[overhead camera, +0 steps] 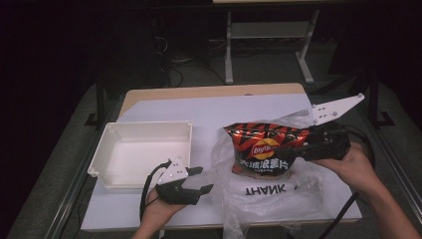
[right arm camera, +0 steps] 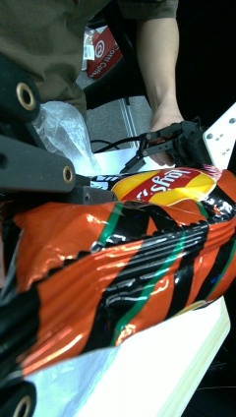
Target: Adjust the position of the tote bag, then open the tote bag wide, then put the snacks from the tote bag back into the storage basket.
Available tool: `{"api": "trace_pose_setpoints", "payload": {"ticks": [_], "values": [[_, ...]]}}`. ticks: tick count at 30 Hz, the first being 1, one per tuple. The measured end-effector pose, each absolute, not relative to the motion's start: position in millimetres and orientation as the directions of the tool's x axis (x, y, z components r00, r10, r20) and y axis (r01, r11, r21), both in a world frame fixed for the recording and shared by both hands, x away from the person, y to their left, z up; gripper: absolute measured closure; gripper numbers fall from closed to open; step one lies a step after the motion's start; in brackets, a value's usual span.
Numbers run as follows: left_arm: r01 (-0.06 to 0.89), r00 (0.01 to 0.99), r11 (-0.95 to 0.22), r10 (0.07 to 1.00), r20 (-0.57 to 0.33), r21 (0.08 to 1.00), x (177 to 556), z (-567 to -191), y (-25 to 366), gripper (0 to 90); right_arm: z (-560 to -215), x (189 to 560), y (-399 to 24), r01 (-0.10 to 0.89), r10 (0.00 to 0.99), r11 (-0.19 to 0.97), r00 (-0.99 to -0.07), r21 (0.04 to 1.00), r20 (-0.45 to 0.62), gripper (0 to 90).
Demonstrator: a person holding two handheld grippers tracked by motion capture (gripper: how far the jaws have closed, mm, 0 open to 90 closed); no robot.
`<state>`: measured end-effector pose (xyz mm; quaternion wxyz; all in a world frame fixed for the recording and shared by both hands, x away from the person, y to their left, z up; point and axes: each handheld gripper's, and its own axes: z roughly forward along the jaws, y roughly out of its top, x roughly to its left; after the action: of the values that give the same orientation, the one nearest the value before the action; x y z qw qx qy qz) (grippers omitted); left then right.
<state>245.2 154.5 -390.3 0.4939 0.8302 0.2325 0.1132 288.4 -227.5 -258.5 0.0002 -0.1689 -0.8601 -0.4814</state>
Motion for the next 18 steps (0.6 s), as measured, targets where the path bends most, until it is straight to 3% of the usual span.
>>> {"api": "trace_pose_setpoints", "payload": {"ticks": [18], "values": [[0.271, 0.858, -0.406, 0.513, -0.028, 0.872, 244, -391, 161, 34.7, -227, 290, -226, 0.285, 0.289, 0.468, -0.944, 0.837, 0.16, 75.7]]}}
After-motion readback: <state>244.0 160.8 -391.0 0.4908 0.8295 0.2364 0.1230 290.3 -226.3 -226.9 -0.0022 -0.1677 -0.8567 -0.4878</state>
